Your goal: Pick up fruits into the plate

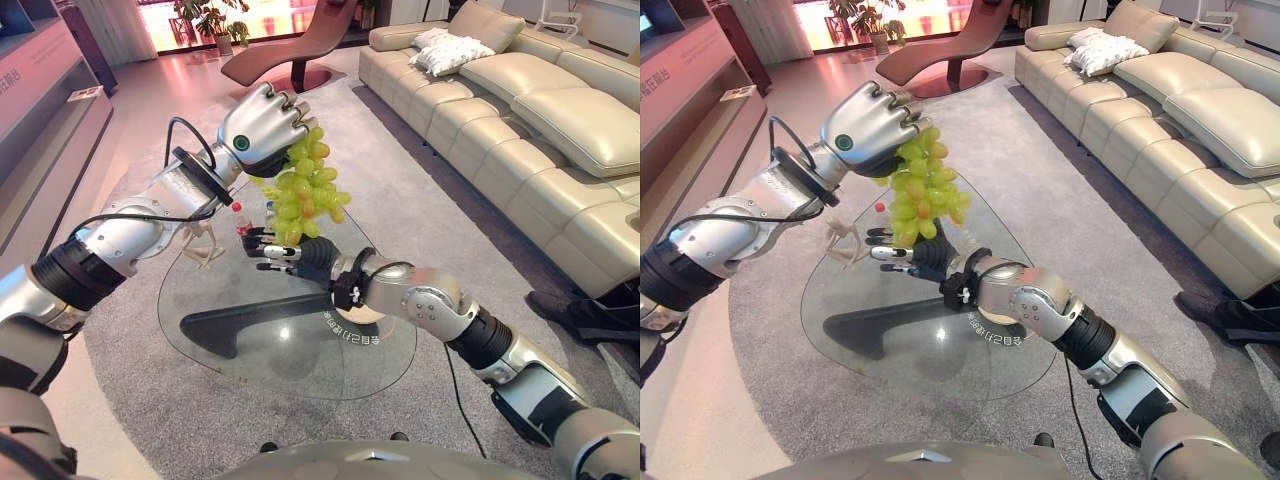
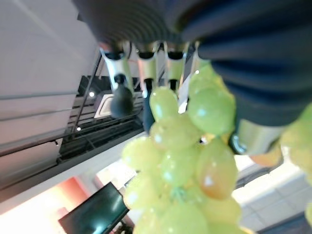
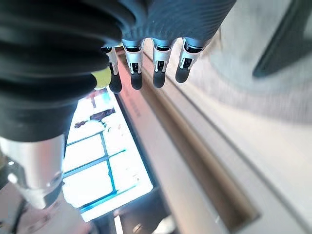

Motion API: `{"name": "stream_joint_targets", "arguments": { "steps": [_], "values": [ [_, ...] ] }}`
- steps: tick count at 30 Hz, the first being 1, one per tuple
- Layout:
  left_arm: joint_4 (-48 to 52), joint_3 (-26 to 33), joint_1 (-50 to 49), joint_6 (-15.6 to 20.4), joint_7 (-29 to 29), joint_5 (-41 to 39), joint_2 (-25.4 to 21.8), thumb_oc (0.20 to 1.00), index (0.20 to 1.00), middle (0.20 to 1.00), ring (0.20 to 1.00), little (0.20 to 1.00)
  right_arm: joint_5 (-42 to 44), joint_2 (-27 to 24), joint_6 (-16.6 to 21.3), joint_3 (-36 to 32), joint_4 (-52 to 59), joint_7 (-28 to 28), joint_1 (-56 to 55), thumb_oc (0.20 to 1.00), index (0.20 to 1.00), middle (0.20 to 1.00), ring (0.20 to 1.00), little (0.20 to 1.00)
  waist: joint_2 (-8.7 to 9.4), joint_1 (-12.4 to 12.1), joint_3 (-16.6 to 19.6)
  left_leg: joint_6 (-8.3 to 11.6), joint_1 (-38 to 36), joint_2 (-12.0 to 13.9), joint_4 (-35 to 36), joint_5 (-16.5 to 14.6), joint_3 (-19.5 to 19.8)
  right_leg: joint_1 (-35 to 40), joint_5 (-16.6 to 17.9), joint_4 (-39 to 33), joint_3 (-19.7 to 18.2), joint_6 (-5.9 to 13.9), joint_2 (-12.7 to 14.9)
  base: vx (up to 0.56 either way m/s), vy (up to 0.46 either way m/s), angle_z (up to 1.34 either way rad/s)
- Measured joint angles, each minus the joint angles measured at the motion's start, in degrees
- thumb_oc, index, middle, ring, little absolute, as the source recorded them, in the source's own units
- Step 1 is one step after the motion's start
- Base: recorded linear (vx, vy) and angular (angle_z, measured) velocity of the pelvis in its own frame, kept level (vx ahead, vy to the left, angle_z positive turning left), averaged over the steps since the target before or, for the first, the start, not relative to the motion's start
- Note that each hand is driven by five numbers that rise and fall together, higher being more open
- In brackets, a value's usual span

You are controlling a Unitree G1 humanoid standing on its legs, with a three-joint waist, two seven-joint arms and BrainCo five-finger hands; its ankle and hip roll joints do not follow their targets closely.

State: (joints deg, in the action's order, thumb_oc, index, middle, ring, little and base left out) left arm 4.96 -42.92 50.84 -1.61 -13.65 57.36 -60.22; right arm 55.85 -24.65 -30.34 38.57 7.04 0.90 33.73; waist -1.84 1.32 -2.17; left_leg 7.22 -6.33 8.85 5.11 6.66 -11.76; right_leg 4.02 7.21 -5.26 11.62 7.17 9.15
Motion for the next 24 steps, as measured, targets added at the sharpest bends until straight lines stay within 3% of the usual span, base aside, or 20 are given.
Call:
{"name": "stream_joint_targets", "arguments": {
  "steps": [8,13,19,24],
  "values": [
    [-0.6,5.4,-2.3,0.1,-0.1,-1.2,-5.3,0.2,0.2,0.2,0.2,0.2,-13.2,-8.9,0.6,-9.4,0.1,6.0,-2.4,1.0,1.0,1.0,1.0,1.0,0.0,0.1,0.0,0.07,0.1,0.0,0.0,-0.1,-0.5,-0.5,0.0,0.0,-0.5,0.01,-0.1,0.0,0.01,-0.03],
    [-1.7,9.4,-8.1,0.6,-0.8,-1.2,-5.7,0.2,0.2,0.2,0.2,0.2,-17.8,-11.1,2.9,-13.4,0.4,7.6,-4.5,1.0,1.0,1.0,1.0,1.0,-0.01,0.4,0.0,0.05,0.1,0.0,0.0,-0.2,-0.8,-0.7,0.0,0.0,-0.9,0.01,-0.1,0.0,0.002,-0.01],
    [-1.7,9.9,-10.4,2.0,-0.7,-1.2,-5.6,0.2,0.2,0.2,0.2,0.2,-17.7,-10.5,5.0,-13.9,0.4,7.0,-4.7,1.0,1.0,1.0,1.0,1.0,-0.03,0.3,0.0,0.04,0.1,0.0,0.2,-0.3,-0.8,-0.7,0.0,-0.3,-0.9,0.02,-0.1,0.0,0.0,0.0],
    [-1.7,9.6,-10.4,2.2,-0.7,-1.2,-2.9,0.2,0.2,0.2,0.2,0.2,-14.6,-6.2,5.1,-13.4,0.7,5.1,-4.6,1.0,1.0,1.0,1.0,1.0,-0.07,0.1,-0.1,-0.06,0.1,0.0,0.2,-0.4,-0.8,-0.7,0.0,-0.3,-0.9,0.02,-0.1,0.0,0.0,0.0]
  ]
}}
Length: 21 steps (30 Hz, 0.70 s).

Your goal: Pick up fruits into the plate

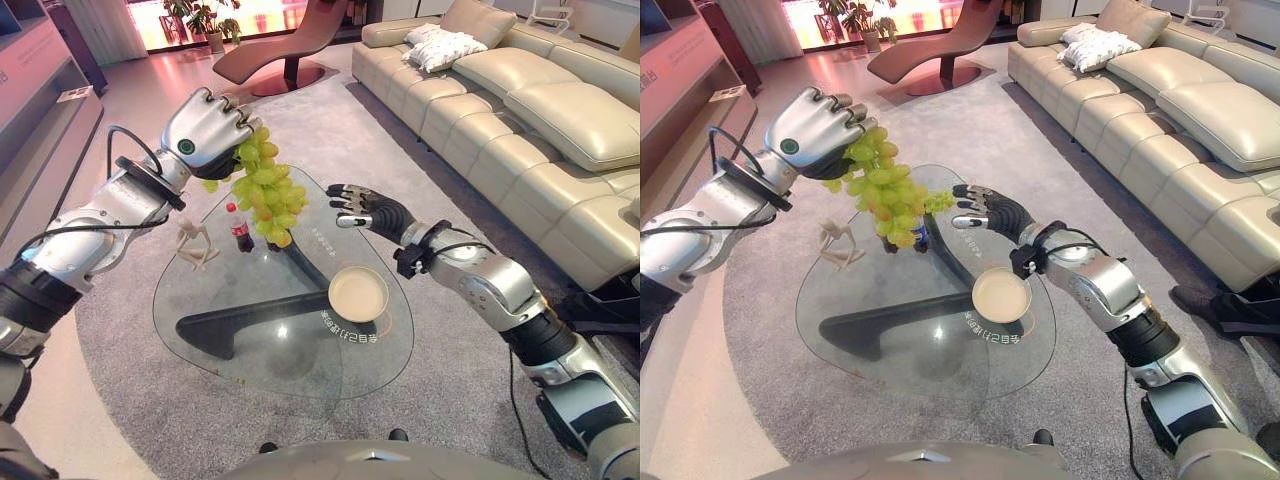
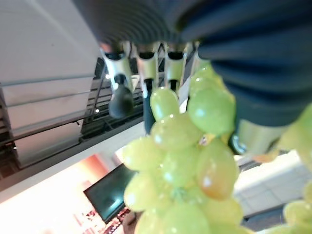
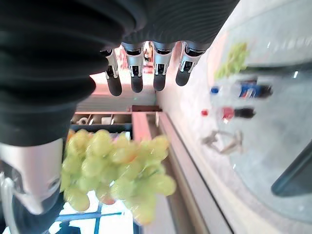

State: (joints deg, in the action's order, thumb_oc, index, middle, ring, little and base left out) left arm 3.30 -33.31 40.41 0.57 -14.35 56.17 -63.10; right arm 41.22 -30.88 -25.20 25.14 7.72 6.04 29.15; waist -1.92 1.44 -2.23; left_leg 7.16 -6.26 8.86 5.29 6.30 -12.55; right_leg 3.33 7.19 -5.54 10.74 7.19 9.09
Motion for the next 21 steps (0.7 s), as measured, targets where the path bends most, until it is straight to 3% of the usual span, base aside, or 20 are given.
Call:
{"name": "stream_joint_targets", "arguments": {
  "steps": [6,21],
  "values": [
    [-0.3,-2.9,0.8,-0.4,0.0,0.0,4.6,0.2,0.2,0.2,0.2,0.2,3.1,4.3,-0.2,3.5,-0.1,-3.2,1.1,1.0,1.0,1.0,1.0,1.0,-0.03,-0.2,0.0,0.11,0.0,0.0,-0.2,0.1,0.1,0.1,0.0,0.0,0.2,0.0,0.0,0.0,0.0,0.0],
    [0.0,-6.2,3.2,-0.4,0.3,0.0,8.6,0.2,0.2,0.2,0.2,0.2,8.5,7.8,-1.4,7.4,-0.9,-6.8,1.3,1.0,1.0,1.0,1.0,1.0,-0.06,-0.2,0.0,0.11,-0.1,0.0,-0.2,0.1,0.2,0.3,0.0,0.0,0.4,0.0,0.0,0.0,0.0,0.0]
  ]
}}
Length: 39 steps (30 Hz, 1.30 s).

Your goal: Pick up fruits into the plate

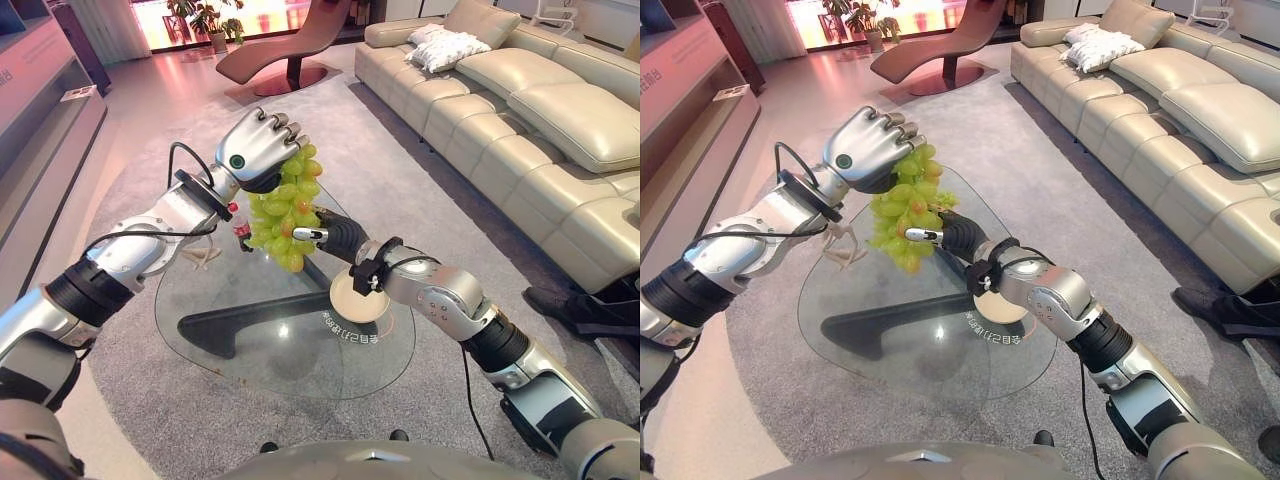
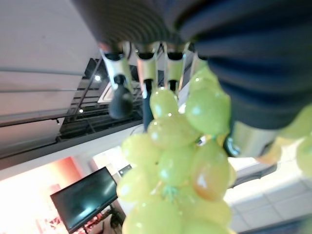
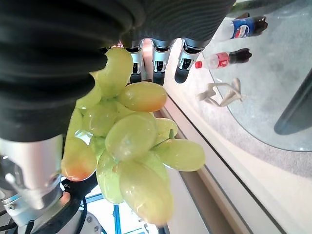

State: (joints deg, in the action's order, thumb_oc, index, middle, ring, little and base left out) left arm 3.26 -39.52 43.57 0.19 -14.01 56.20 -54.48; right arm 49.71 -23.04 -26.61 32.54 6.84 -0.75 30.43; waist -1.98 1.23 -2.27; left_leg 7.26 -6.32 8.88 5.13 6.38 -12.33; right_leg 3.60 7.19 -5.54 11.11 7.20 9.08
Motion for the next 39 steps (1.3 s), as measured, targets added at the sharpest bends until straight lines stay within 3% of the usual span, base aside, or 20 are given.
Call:
{"name": "stream_joint_targets", "arguments": {
  "steps": [12,13,14,26,39],
  "values": [
    [0.4,-1.2,0.4,-0.1,2.9,0.1,4.0,0.2,0.2,0.2,0.2,0.2,5.3,2.0,-0.6,2.0,-0.6,-3.2,0.0,1.0,1.0,1.0,1.0,1.0,0.01,0.1,0.0,0.0,0.0,0.0,0.0,0.0,0.0,0.0,0.0,0.0,0.0,0.01,0.0,0.0,0.0,0.0],
    [0.4,-1.2,0.4,-0.2,3.1,0.1,4.3,0.2,0.2,0.2,0.2,0.2,5.5,2.0,-0.6,2.0,-0.6,-3.6,0.0,0.881,0.881,0.881,0.881,0.881,0.01,0.1,0.0,0.0,0.0,0.0,0.0,0.0,0.0,0.0,0.0,0.0,0.0,0.01,0.0,0.0,0.0,0.0],
    [0.4,-1.2,0.4,-0.2,3.4,0.1,4.5,0.2,0.2,0.2,0.2,0.2,5.5,2.2,-0.6,2.0,-0.6,-4.1,0.0,0.2,0.2,0.2,0.2,0.2,0.01,0.0,0.0,0.0,0.0,0.0,0.0,0.0,0.0,0.0,0.0,0.0,0.0,0.01,0.0,0.0,0.0,0.0],
    [0.4,-1.3,1.2,-3.8,6.0,0.1,5.8,0.2,0.2,0.2,0.2,0.2,5.4,4.3,1.4,2.1,-1.2,-7.8,0.0,0.2,0.2,0.2,0.2,0.2,0.04,0.1,0.0,-0.01,0.0,0.0,0.0,0.0,0.0,0.0,0.0,0.0,0.0,0.05,0.0,0.0,0.0,0.0],
    [0.4,-1.3,2.0,-4.0,6.7,0.0,6.2,0.2,0.2,0.2,0.2,0.2,5.4,4.3,2.2,2.1,-1.2,-8.7,0.0,0.2,0.2,0.2,0.2,0.2,0.05,0.1,-0.1,-0.01,0.0,0.0,0.0,0.0,0.0,0.0,0.0,0.1,0.0,0.06,0.0,0.01,0.001,0.0]
  ]
}}
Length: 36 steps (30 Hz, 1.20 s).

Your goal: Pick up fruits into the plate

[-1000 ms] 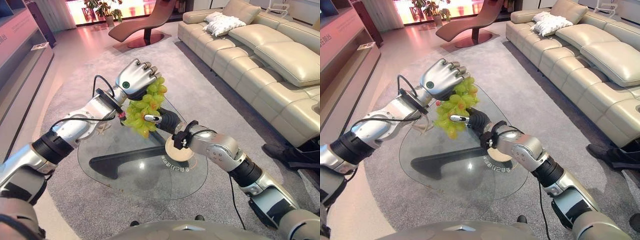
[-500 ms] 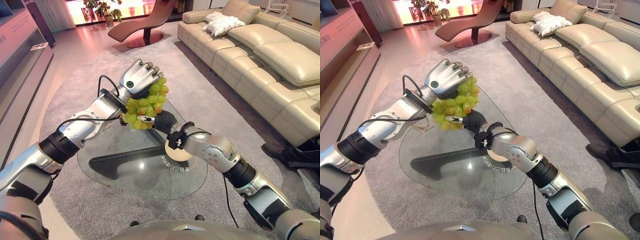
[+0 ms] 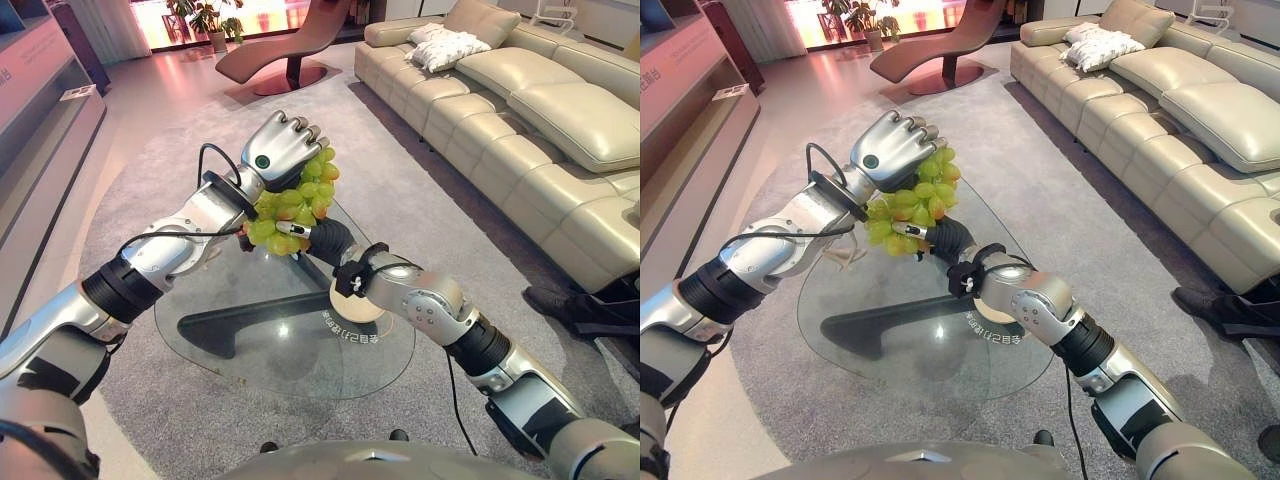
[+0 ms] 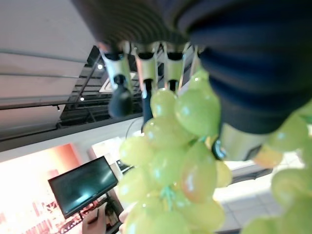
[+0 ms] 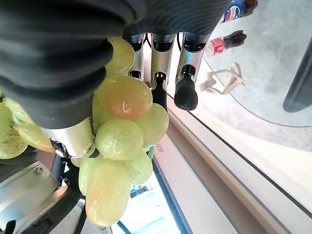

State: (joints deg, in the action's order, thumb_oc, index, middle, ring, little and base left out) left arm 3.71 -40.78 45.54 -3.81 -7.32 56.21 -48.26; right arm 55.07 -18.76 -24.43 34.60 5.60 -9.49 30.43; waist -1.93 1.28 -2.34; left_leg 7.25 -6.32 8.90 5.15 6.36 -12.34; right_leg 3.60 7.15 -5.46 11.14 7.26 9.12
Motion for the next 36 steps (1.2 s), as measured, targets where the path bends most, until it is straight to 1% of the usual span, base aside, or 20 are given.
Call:
{"name": "stream_joint_targets", "arguments": {
  "steps": [2,3,4,7,10,12,19,21,23,28,31,33,34,36],
  "values": [
    [0.0,0.0,0.0,0.0,0.0,-0.1,0.0,0.2,0.2,0.2,0.2,0.2,0.0,0.0,0.0,0.0,0.0,0.0,0.0,0.2,0.2,0.2,0.2,0.2,-0.01,0.0,0.0,-0.11,0.0,0.0,0.0,-0.1,0.0,0.0,0.0,-0.1,0.0,0.0,0.0,0.02,0.002,0.0],
    [0.0,0.0,0.0,0.0,-0.1,-0.6,0.0,0.718,0.718,0.718,0.718,0.718,-0.1,0.0,0.1,0.0,0.0,0.0,0.0,0.2,0.2,0.2,0.2,0.2,0.0,0.0,-0.1,-0.13,0.0,0.0,0.0,-0.1,0.0,0.0,0.0,-0.1,0.0,0.01,0.0,0.0,0.0,0.0],
    [0.0,0.0,0.0,-0.1,-0.1,-1.2,0.0,1.0,1.0,1.0,1.0,1.0,-0.1,0.0,0.1,0.0,0.0,0.1,0.0,0.2,0.2,0.2,0.2,0.2,-0.01,0.0,-0.1,-0.11,0.0,0.0,0.0,-0.1,0.0,0.0,0.0,-0.1,0.0,0.01,0.0,0.0,0.0,0.0],
    [0.0,0.1,0.0,-0.7,-0.7,-2.4,0.1,1.0,1.0,1.0,1.0,1.0,-0.8,0.0,0.1,0.0,0.0,0.3,0.0,0.2,0.2,0.2,0.2,0.2,-0.01,-0.1,-0.3,-0.13,0.0,0.0,0.1,-0.1,0.0,0.0,-0.1,-0.1,0.0,0.11,0.0,0.01,0.001,0.0],
    [0.0,0.2,0.0,-0.5,-1.2,-2.8,0.1,1.0,1.0,1.0,1.0,1.0,-1.3,-0.2,0.2,-0.1,0.0,0.4,0.0,0.2,0.2,0.2,0.2,0.2,-0.03,-0.1,-0.4,-0.13,0.0,0.0,0.0,-0.1,0.1,0.0,0.0,-0.1,0.1,0.06,0.0,-0.01,0.002,0.0],
    [0.0,0.3,0.0,0.3,-1.3,-2.8,0.1,1.0,1.0,1.0,1.0,1.0,-1.6,-0.2,0.2,-0.1,0.0,0.7,-0.1,0.2,0.2,0.2,0.2,0.2,-0.05,-0.1,-0.5,-0.1,0.0,0.0,0.0,-0.2,0.0,0.0,-0.1,-0.1,0.1,0.1,0.0,0.0,0.0,0.0],
    [-0.3,0.5,-0.1,0.8,-0.9,-2.8,-0.1,1.0,1.0,1.0,1.0,1.0,-4.7,-0.7,1.0,-0.4,0.0,1.0,-0.2,0.2,0.2,0.2,0.2,0.2,-0.37,-0.1,-0.9,0.0,0.0,0.0,0.0,-0.2,0.1,0.1,-0.2,0.0,0.2,0.15,0.0,0.0,0.0,0.0],
    [-0.6,0.9,-0.4,1.7,-1.3,-2.8,-0.6,1.0,1.0,1.0,1.0,1.0,-5.7,-1.0,1.4,-0.6,0.0,0.9,-0.4,0.2,0.2,0.2,0.2,0.2,-0.53,-0.1,-1.0,-0.01,0.0,0.0,0.0,-0.2,0.1,0.2,-0.2,0.1,0.2,0.16,0.0,0.0,0.0,0.0],
    [-0.5,2.7,-1.9,2.8,-2.2,-2.7,-0.8,1.0,1.0,1.0,1.0,1.0,-7.2,-1.2,2.4,-0.7,0.0,1.0,-0.9,0.2,0.2,0.2,0.2,0.2,-0.81,-0.1,-1.2,0.0,0.0,0.0,0.0,-0.1,0.1,0.2,-0.2,0.2,0.2,0.19,-0.1,0.0,0.0,0.0],
    [-0.5,3.5,-3.0,3.3,-1.6,-2.8,-1.0,1.0,1.0,1.0,1.0,1.0,-9.4,-1.8,3.2,-1.1,0.0,1.0,-2.2,0.2,0.2,0.2,0.2,0.2,-0.97,-0.2,-1.3,-0.03,-0.1,0.0,0.0,-0.2,0.2,0.5,-0.4,0.0,0.5,0.26,0.0,0.0,0.003,0.02],
    [-0.4,6.3,-5.2,3.5,-0.8,-3.5,-1.0,1.0,1.0,1.0,1.0,1.0,-10.1,-1.9,4.4,-1.9,0.1,0.9,-3.3,0.2,0.2,0.2,0.2,0.2,-1.25,-0.4,-1.5,0.0,-0.1,-0.1,0.0,-0.3,0.3,0.5,-0.5,-0.1,0.6,0.3,0.0,-0.02,0.009,0.01],
    [-0.9,10.6,-10.0,2.5,-0.2,-5.0,-1.2,1.0,1.0,1.0,1.0,1.0,-11.9,-2.3,6.2,-4.5,0.3,0.6,-5.1,0.2,0.2,0.2,0.2,0.2,-1.68,-0.6,-1.9,-0.01,-0.1,0.0,0.1,-0.3,0.4,0.5,-0.5,-0.1,0.5,0.31,0.0,0.0,0.0,0.0],
    [-1.4,11.4,-11.3,2.2,-0.1,-5.1,-1.2,1.0,1.0,1.0,1.0,1.0,-12.3,-2.6,6.8,-5.5,0.3,0.4,-5.6,0.2,0.2,0.2,0.2,0.2,-1.78,-0.8,-2.0,-0.01,-0.1,-0.1,0.1,-0.3,0.4,0.5,-0.5,-0.1,0.5,0.32,0.0,0.0,0.0,0.0],
    [-3.2,14.8,-18.0,1.4,-0.1,-5.8,-1.1,1.0,1.0,1.0,1.0,1.0,-14.0,-3.0,8.6,-10.1,0.4,0.0,-8.1,0.2,0.2,0.2,0.2,0.2,-2.0,-1.1,-2.2,0.0,-0.1,-0.1,0.2,-0.3,0.5,0.5,-0.6,-0.1,0.5,0.3,0.0,0.0,0.0,0.0]
  ]
}}
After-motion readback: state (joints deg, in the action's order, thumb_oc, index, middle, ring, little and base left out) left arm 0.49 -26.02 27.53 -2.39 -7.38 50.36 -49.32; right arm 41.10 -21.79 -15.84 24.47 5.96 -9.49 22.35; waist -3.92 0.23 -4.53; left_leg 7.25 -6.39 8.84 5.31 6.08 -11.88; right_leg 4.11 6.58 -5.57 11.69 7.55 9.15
